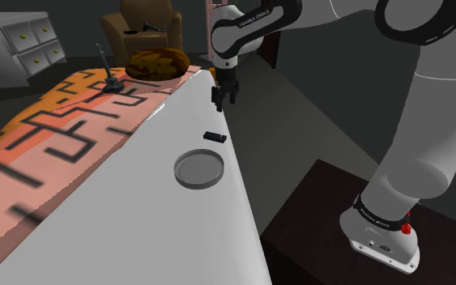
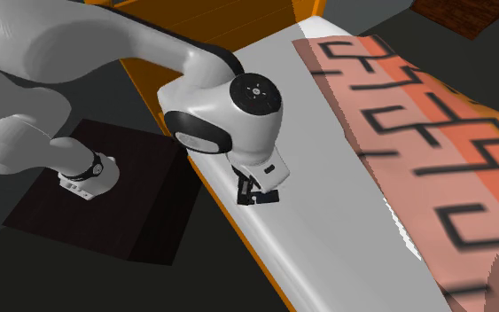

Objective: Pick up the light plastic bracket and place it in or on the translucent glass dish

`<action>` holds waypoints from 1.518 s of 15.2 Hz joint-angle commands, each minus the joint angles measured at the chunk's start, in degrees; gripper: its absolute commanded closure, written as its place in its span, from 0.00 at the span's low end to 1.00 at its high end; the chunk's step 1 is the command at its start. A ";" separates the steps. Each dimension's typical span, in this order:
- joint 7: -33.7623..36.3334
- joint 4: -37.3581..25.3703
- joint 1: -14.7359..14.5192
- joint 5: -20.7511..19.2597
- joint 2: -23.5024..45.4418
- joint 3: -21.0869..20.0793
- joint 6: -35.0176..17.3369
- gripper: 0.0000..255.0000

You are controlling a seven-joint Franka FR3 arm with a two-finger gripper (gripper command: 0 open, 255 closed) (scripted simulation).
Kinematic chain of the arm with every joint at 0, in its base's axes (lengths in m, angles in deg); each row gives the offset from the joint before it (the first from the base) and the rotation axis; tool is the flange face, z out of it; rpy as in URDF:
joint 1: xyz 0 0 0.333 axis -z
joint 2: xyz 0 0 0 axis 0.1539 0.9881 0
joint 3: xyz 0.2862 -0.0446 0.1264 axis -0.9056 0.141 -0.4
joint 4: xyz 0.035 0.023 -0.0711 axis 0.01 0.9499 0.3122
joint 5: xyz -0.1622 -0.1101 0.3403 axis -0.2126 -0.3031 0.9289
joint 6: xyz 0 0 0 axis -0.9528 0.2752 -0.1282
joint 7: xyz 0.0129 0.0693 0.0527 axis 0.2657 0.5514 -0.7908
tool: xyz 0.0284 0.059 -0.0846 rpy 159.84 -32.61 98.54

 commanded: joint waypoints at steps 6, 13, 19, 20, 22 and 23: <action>-0.58 -12.47 -0.33 -0.55 13.19 -0.09 0.63 0.00; -0.56 -9.41 -0.41 -0.59 14.60 -0.08 -3.85 0.00; -0.56 -9.42 -0.41 -0.59 14.61 -0.08 -3.84 0.00; -0.55 -9.42 -0.41 -0.59 14.61 -0.08 -3.84 0.00; -0.55 -9.42 -0.41 -0.59 14.61 -0.08 -3.84 1.00; -0.55 -9.42 -0.41 -0.59 14.61 -0.08 -3.84 1.00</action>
